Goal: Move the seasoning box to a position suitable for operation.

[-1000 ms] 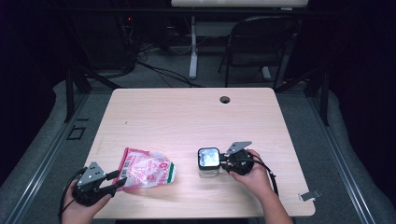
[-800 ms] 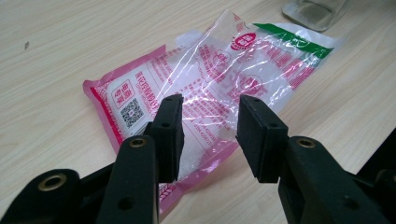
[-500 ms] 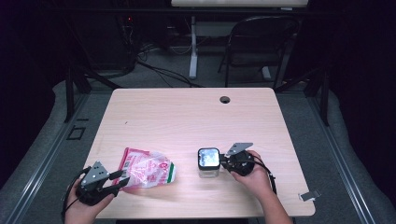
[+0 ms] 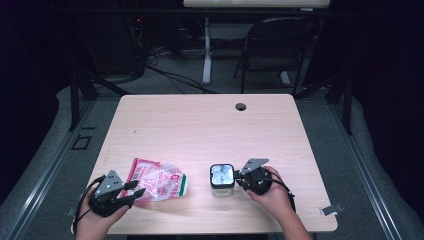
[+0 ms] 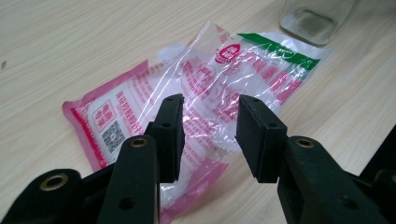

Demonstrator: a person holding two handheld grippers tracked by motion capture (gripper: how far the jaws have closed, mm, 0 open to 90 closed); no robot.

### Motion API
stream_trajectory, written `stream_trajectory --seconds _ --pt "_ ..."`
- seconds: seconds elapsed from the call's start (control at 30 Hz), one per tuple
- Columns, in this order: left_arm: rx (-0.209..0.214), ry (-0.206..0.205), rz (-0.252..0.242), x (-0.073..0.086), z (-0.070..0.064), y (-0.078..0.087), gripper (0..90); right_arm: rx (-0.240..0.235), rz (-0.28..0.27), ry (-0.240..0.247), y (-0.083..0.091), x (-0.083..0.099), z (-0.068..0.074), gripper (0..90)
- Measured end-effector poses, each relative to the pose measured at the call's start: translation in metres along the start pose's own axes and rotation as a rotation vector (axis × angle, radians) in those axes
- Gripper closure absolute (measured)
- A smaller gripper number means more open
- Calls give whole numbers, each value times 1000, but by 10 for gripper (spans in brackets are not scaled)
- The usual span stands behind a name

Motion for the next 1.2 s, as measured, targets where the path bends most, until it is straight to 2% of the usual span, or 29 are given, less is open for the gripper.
stream_trajectory --seconds 0.07,0.1,0.13,0.4,0.47,0.53,0.6,0.67,0.7,0.73,0.77,0.8,0.83,0.87,0.93,1.0,1.07,1.2 --pt "10 -19 2 -6 -4 -3 619 -1 1 7 3 2 10 762" --pt "10 -19 2 -6 -4 -3 618 -1 1 7 3 2 10 762" --pt "17 -35 5 -10 -7 -5 618 -9 -4 11 4 4 18 761" --pt "56 -111 15 -29 -26 -17 625 -32 10 34 6 11 37 750" --pt "61 -119 20 -30 -28 -19 626 -29 30 48 7 13 37 746" --pt "72 -125 24 -33 -30 -22 627 -87 9 0 12 15 40 675" --pt "75 -127 22 -35 -31 -22 627 -89 11 -2 16 16 39 666" --pt "86 -128 27 -36 -34 -22 632 -93 0 -2 39 17 38 658" --pt "86 -128 27 -36 -34 -22 635 -93 0 -2 39 17 38 658" --pt "96 -132 35 -36 -37 -21 642 -95 -15 -5 54 15 39 691" --pt "96 -132 35 -36 -37 -21 651 -95 -15 -5 54 15 39 691" --pt "106 -135 39 -38 -41 -21 657 -102 -51 -18 66 9 40 726" --pt "106 -135 39 -38 -41 -21 662 -102 -51 -18 66 9 40 726" --pt "116 -140 44 -41 -45 -22 663 -104 -74 -16 72 2 42 745" --pt "128 -139 44 -43 -49 -24 669 -94 -80 -15 73 -1 43 754" --pt "134 -156 50 -47 -55 -26 687 -65 -101 -20 70 -10 43 778" --pt "132 -185 57 -54 -64 -31 704 -56 -111 -25 69 -15 42 798" --pt "138 -204 50 -64 -72 -34 739 -62 -132 -35 68 -20 42 820"
Point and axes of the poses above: each handheld gripper's, and its own axes: y roughly backward along the jaws, x roughly out of its underside, z roughly to its left, the point moved 7 cm from there along -y, roughly forward along the jaws, and after that the axes turned 12 degrees about z, right-handed, at the moved point
